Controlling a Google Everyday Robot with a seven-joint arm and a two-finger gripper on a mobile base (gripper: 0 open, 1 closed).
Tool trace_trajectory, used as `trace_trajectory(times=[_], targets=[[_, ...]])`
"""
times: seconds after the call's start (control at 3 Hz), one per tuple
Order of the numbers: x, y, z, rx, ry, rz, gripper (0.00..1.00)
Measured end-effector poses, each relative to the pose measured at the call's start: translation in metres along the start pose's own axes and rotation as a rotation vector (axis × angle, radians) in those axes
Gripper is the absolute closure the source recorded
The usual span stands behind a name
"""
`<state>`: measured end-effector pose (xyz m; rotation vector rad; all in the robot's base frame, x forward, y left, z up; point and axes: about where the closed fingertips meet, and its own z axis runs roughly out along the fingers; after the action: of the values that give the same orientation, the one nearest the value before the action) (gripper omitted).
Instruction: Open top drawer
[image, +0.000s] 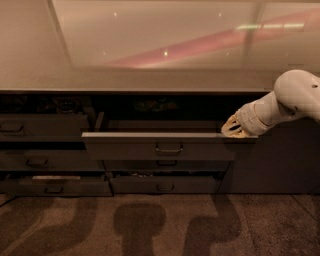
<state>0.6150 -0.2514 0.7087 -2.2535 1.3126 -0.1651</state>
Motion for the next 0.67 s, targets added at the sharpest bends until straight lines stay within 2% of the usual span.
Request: trace_trajectory(times=[0.33, 0.67], targets=[[0.016, -0.012, 0.007, -0.03, 0.02, 0.038, 1.0], [0.038, -0.035, 0.015, -0.07, 0.078, 0.073, 1.0]])
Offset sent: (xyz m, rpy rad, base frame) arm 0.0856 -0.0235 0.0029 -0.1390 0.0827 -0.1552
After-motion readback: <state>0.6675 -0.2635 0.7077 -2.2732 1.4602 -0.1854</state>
